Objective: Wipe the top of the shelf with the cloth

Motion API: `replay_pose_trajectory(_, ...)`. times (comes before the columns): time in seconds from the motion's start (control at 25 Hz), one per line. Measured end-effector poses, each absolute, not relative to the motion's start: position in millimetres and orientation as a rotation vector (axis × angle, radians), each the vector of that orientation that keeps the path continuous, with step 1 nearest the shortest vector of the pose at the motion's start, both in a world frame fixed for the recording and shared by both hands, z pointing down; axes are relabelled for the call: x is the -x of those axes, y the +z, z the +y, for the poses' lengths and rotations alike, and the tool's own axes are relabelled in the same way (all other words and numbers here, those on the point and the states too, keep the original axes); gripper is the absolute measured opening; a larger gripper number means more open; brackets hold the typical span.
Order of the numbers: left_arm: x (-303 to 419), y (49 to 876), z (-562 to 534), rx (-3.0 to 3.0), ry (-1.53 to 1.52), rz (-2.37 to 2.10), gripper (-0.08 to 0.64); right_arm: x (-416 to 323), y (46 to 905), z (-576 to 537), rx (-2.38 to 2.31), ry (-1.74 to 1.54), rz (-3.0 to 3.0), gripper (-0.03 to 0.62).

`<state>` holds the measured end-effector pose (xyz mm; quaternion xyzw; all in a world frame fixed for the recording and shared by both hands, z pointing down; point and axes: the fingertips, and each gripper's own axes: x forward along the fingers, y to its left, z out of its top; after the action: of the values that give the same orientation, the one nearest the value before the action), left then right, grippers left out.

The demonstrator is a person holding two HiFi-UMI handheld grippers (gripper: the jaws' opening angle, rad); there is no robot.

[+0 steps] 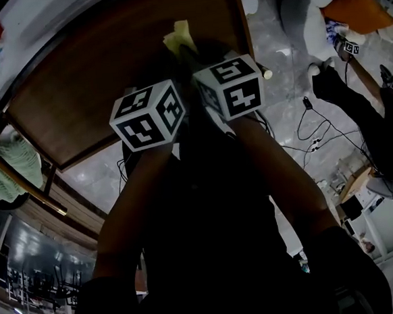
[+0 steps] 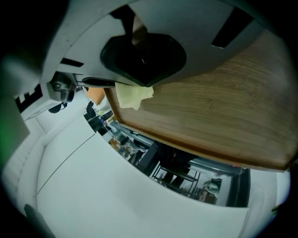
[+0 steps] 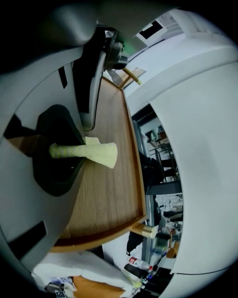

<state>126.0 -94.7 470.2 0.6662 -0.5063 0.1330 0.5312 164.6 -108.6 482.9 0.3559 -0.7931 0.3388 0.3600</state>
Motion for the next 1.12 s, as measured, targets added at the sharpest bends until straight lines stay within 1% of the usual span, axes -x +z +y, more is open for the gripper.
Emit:
replay_pose_trajectory(0.36,-176,472,-115,-1.620,0.287,-1.160,0.011,-242,475,-130,-1.128,0.821,-1.909,0.052)
replay_pose_trajectory(0.52,-179,467,-119,-1.626,0.265,-1.156,0.011,-258,472,-136,-1.211,0.809,-1.843,0.052)
replay_pose_trajectory(0.68,-166,463,-111,-1.616,0.251,-1.159,0.011,-260,470,-136,-1.268,0.781,-1.787,0.052)
replay_pose_trajectory(0.76,-149,459,-103,-1.606,0.240,-1.169,0.011,-243,461,-136,-1.274,0.791,-1.850,0.052)
replay_pose_trajectory(0.88,-103,450,-85,-1.560,0.211,-1.235,0.011,-185,439,-124,-1.137,0.798,-2.035,0.052)
replay_pose_trajectory(1.12,41,433,-25,-1.367,0.130,-1.418,0.011,-31,421,-78,-0.822,0.828,-2.255,0.052)
